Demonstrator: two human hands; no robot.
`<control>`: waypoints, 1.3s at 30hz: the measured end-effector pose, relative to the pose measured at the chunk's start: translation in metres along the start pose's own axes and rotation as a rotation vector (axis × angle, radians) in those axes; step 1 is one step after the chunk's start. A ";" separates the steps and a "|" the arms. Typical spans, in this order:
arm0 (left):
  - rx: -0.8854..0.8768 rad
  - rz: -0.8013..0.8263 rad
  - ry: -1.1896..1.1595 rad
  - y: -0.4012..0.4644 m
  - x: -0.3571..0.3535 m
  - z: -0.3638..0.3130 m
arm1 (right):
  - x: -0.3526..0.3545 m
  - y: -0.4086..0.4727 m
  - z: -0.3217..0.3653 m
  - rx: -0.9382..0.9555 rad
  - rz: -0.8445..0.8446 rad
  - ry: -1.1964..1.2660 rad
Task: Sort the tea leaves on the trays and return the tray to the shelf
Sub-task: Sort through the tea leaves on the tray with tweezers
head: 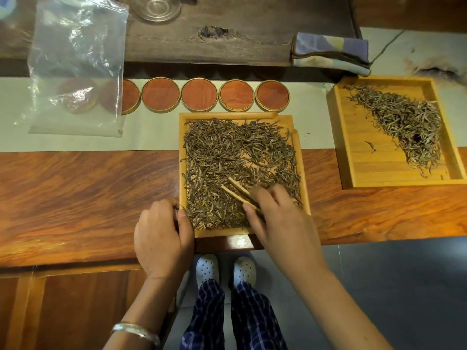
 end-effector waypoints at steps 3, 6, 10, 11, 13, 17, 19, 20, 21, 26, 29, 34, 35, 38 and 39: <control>0.000 0.001 -0.007 0.000 0.000 -0.001 | 0.005 0.003 -0.013 -0.061 -0.016 -0.018; 0.013 0.014 -0.003 0.000 0.000 0.000 | 0.018 0.014 -0.027 -0.124 -0.118 -0.007; 0.014 0.025 -0.006 0.000 0.002 -0.002 | 0.027 0.040 -0.037 -0.151 -0.233 -0.016; 0.013 0.028 -0.009 0.000 0.002 -0.003 | 0.027 0.047 -0.038 -0.159 -0.228 -0.015; 0.013 0.028 -0.015 0.000 0.003 -0.004 | 0.022 0.056 -0.039 -0.166 -0.177 -0.042; 0.024 0.041 -0.007 0.000 0.003 -0.003 | 0.020 0.046 -0.037 -0.144 -0.123 -0.058; 0.041 0.047 -0.010 0.000 0.003 -0.002 | 0.022 0.036 -0.036 -0.148 -0.124 -0.035; 0.045 0.050 -0.010 0.001 0.003 -0.002 | 0.024 0.031 -0.035 -0.151 -0.127 -0.026; 0.044 0.050 -0.010 0.001 0.003 -0.003 | 0.024 0.028 -0.035 -0.150 -0.125 -0.018; 0.044 0.050 -0.007 0.000 0.004 -0.003 | 0.018 0.022 -0.031 -0.123 -0.033 -0.034; 0.048 0.051 -0.009 0.001 0.004 -0.004 | 0.022 0.022 -0.034 -0.130 -0.083 0.000; 0.045 0.049 -0.015 0.000 0.005 -0.004 | 0.023 0.035 -0.046 -0.177 -0.133 -0.051; 0.047 0.049 -0.013 0.000 0.004 -0.003 | 0.023 0.038 -0.049 -0.185 -0.139 -0.057; 0.044 0.050 -0.011 0.000 0.004 -0.003 | 0.026 0.043 -0.052 -0.197 -0.182 -0.054; 0.041 0.049 -0.010 0.000 0.004 -0.003 | 0.026 0.044 -0.051 -0.191 -0.187 -0.046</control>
Point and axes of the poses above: each hand's wrist, its own y-axis towards the middle knuckle, its own x-axis out of the back of the hand, z = x × y, the point moved 5 cm from there along y, towards the middle knuckle
